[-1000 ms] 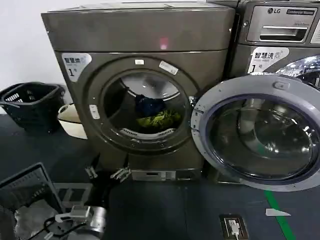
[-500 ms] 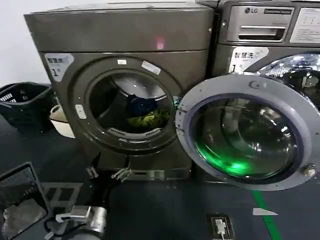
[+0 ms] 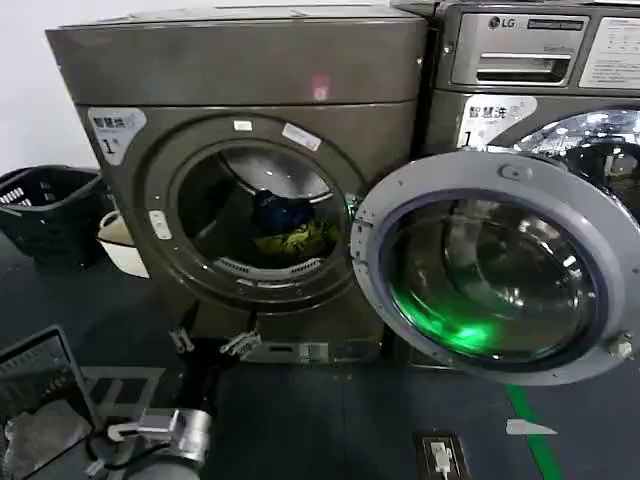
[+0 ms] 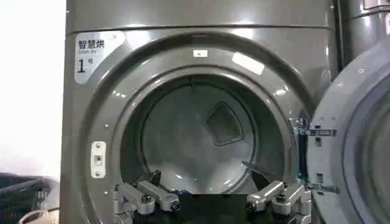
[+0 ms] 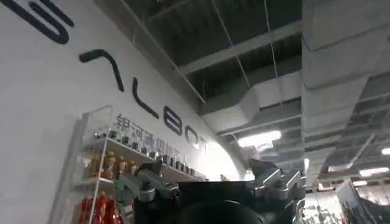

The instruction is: Grasp the clothes from the dryer.

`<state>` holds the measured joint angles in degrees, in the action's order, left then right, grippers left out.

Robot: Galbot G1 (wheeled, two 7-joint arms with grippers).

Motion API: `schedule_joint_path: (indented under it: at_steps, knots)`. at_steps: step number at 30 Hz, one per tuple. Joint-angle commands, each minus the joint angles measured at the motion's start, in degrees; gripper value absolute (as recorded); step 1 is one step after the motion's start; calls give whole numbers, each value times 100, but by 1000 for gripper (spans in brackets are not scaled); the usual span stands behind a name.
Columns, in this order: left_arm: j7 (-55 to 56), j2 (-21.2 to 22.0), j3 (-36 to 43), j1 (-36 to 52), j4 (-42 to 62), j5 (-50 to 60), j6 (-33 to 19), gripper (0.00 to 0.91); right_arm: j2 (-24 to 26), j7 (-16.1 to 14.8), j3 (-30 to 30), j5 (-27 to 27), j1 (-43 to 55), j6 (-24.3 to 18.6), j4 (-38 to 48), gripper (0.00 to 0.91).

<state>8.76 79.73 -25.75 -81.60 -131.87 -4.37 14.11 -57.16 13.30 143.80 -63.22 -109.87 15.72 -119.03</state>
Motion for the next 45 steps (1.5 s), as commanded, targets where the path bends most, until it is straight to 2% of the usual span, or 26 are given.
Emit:
schedule_joint_path:
  at_steps: [1, 45]
  knots:
    - [-1, 4, 10, 22, 23, -16, 10, 907, 4, -6, -21, 18, 3, -123, 0, 907]
    - [10, -6, 62, 109, 214, -19, -36, 907, -45, -84, -131, 91, 99, -48, -102, 907]
